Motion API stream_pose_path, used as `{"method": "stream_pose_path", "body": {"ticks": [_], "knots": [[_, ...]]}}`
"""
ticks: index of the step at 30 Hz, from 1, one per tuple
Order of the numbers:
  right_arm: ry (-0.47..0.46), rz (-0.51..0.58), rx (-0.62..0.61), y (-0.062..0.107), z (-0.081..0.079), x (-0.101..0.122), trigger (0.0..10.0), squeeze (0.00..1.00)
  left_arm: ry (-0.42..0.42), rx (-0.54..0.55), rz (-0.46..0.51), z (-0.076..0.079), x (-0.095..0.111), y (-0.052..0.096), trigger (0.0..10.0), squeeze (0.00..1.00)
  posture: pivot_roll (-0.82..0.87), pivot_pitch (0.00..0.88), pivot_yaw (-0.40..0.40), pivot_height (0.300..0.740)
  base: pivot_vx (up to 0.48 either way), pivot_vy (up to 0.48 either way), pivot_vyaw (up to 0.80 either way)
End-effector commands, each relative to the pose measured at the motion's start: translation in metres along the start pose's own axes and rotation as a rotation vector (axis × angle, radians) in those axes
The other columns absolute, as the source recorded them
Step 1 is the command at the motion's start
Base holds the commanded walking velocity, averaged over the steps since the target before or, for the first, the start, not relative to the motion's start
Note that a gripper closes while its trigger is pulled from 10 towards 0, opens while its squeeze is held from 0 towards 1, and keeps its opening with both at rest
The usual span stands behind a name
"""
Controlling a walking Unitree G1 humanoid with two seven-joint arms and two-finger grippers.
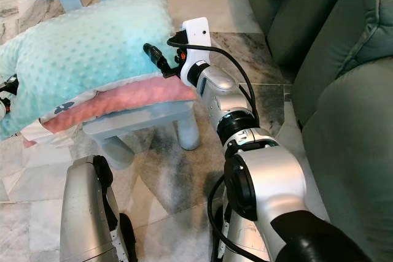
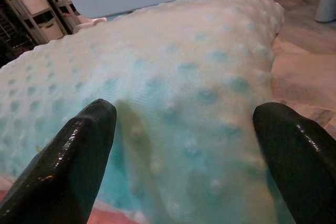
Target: Move the pillow to the sofa
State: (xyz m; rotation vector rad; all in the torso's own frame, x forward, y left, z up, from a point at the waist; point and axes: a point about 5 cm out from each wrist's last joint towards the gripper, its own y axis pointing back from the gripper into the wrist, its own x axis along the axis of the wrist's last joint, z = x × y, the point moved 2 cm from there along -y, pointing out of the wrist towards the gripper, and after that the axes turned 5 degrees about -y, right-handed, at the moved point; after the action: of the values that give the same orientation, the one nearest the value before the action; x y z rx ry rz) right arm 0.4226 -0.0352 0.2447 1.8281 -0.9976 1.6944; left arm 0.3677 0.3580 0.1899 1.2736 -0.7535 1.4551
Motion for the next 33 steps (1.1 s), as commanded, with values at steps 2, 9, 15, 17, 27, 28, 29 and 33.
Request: {"method": "stream_pose_path", "body": {"ticks": [2,9,15,17,27,28,29,33], "knots": [[-0.001,-0.005,0.010,-0.003,-0.003,0.003,10.0,0.00,-0.003,0.002,-0.023,-0.002,-0.004,0.000,10.0,0.00,0.16,0.326,0.018,0.390,0.000,0.000,0.00],[-0.001,-0.005,0.010,-0.003,-0.003,0.003,10.0,0.00,-0.003,0.002,-0.023,-0.002,-0.004,0.000,10.0,0.00,0.16,0.326,0.018,0.390,0.000,0.000,0.00],[-0.001,-0.005,0.010,-0.003,-0.003,0.003,10.0,0.00,-0.003,0.002,-0.023,-0.002,-0.004,0.000,10.0,0.00,0.16,0.326,0.018,0.390,0.000,0.000,0.00],[-0.001,-0.005,0.010,-0.003,-0.003,0.003,10.0,0.00,-0.003,0.002,-0.023,-0.002,-0.004,0.000,10.0,0.00,0.16,0.326,0.018,0.390,0.000,0.000,0.00],[0.132,0.095,-0.171,0.007,0.026,0.033,10.0,0.00,-0.100,-0.044,-0.031,-0.012,-0.004,0.009,10.0,0.00,0.24,0.339,0.002,0.390,0.000,0.000,0.00],[0.143,0.108,-0.187,0.009,0.030,0.036,10.0,0.00,-0.105,-0.043,-0.028,-0.012,-0.004,0.009,10.0,0.00,0.24,0.338,0.003,0.390,0.000,0.000,0.00],[0.147,0.111,-0.191,0.009,0.031,0.037,10.0,0.00,-0.106,-0.042,-0.027,-0.012,-0.004,0.009,10.0,0.00,0.24,0.337,0.004,0.390,0.000,0.000,0.00],[0.139,0.111,-0.213,0.012,0.036,0.038,10.0,0.00,-0.124,-0.035,-0.017,-0.013,-0.002,0.010,10.0,0.00,0.23,0.333,0.005,0.390,0.000,0.000,0.00]]}}
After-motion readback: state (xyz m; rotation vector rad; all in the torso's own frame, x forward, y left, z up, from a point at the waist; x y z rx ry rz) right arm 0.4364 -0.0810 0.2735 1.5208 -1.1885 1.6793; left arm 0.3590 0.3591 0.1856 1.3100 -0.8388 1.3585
